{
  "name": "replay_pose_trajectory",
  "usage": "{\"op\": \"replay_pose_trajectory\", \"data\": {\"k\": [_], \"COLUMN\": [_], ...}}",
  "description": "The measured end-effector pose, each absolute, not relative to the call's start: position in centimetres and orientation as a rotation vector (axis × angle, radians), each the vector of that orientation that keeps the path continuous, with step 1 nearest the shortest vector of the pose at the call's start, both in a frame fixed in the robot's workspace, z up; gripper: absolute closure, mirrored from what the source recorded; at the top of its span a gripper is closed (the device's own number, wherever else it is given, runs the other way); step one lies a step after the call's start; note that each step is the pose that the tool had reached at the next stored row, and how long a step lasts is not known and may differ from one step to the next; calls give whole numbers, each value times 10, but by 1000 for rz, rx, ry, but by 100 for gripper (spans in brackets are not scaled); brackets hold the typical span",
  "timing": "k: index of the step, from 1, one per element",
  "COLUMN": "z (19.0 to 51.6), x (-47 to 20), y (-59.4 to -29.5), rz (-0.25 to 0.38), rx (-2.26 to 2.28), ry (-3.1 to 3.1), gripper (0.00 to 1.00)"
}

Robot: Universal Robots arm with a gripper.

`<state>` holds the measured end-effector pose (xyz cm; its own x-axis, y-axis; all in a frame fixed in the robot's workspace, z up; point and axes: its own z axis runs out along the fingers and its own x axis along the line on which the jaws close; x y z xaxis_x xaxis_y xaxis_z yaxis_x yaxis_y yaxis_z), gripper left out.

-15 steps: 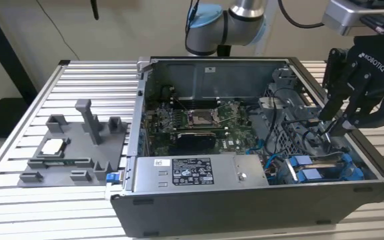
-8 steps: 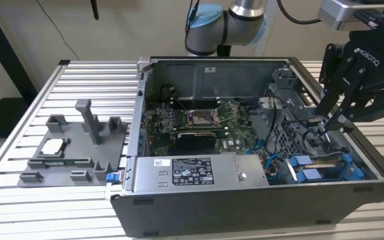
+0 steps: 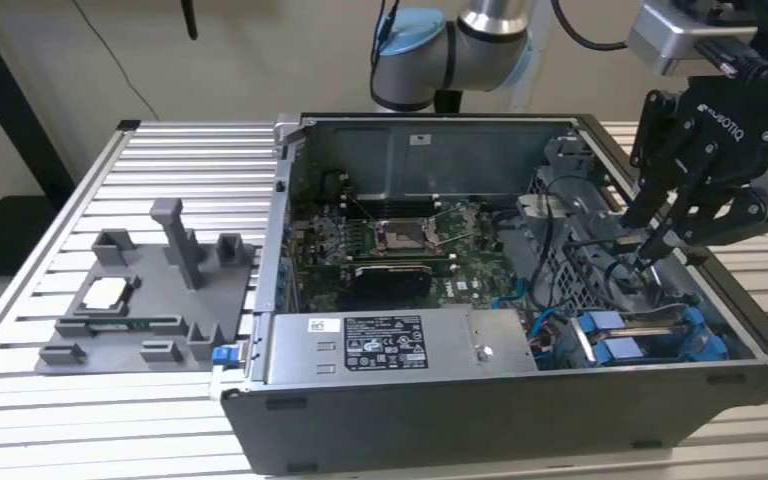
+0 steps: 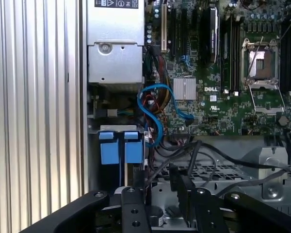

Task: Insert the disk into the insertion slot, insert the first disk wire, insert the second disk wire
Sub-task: 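Insert the first disk wire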

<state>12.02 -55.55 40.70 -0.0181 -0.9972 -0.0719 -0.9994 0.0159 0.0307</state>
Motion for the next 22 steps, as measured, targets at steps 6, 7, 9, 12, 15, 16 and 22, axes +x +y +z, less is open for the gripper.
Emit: {"op": "replay_pose_trajectory", "data": {"k": [6, 7, 9, 12, 15, 16, 22], "z": [400, 399, 396, 391, 389, 389, 387], "x": [120, 120, 120, 120, 120, 120, 120], "y": [-555, -555, -554, -555, -555, -555, -554], "rz": [144, 151, 158, 162, 178, 190, 225], "rx": [-2165, -2161, -2157, -2154, -2146, -2140, -2121], "ry": [2201, 2197, 2193, 2189, 2180, 2174, 2154], "gripper": [59, 59, 59, 59, 62, 68, 81]}}
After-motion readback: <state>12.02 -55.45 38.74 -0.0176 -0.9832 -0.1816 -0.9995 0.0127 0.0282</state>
